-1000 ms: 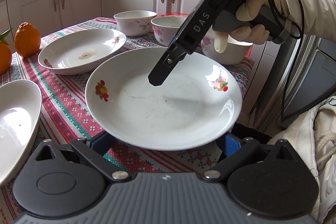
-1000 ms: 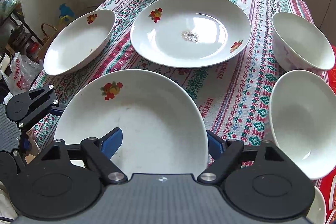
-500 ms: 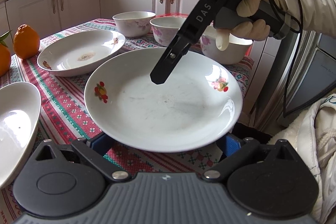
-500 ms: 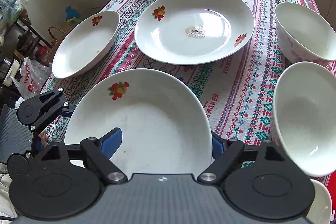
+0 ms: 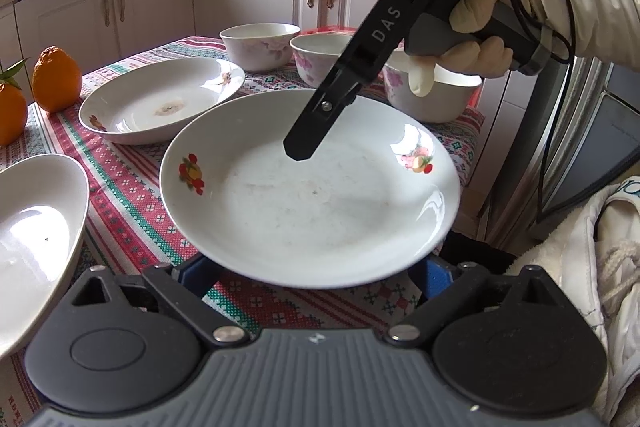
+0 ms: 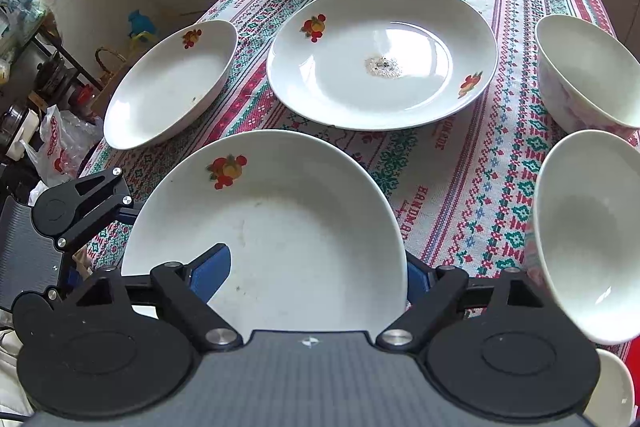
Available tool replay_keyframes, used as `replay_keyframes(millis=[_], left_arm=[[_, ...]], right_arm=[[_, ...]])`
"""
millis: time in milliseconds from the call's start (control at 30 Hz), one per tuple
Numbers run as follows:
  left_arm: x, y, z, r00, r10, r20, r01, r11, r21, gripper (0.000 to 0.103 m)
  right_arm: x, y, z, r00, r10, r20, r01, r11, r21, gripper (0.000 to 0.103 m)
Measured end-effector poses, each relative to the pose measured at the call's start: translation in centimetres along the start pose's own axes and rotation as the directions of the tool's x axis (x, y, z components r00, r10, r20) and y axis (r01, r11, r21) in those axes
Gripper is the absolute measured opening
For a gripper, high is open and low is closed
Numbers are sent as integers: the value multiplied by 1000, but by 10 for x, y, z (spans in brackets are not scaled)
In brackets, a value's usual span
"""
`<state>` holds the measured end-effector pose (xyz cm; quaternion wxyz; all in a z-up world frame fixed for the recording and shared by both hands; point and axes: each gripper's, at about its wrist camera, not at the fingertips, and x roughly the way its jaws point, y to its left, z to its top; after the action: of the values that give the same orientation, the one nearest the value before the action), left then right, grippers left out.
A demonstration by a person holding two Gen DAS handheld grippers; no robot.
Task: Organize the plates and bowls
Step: 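Carry the held plate with the right gripper over the plate before the left gripper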
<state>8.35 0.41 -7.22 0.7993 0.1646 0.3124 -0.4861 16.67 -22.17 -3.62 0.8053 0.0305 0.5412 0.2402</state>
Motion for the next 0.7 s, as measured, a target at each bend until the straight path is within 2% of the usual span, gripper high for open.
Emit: replay_keyframes(millis=[367, 700], left_arm=[[-19, 4, 1, 999, 36, 18, -36, 999, -21, 96], [-55, 26, 0, 992, 125, 18, -122, 988, -93, 96]], right_arm=[[-4, 21, 18, 1000, 8, 20, -7, 999, -52, 90], [4, 59, 59, 998, 50, 30, -44, 984, -173, 90]])
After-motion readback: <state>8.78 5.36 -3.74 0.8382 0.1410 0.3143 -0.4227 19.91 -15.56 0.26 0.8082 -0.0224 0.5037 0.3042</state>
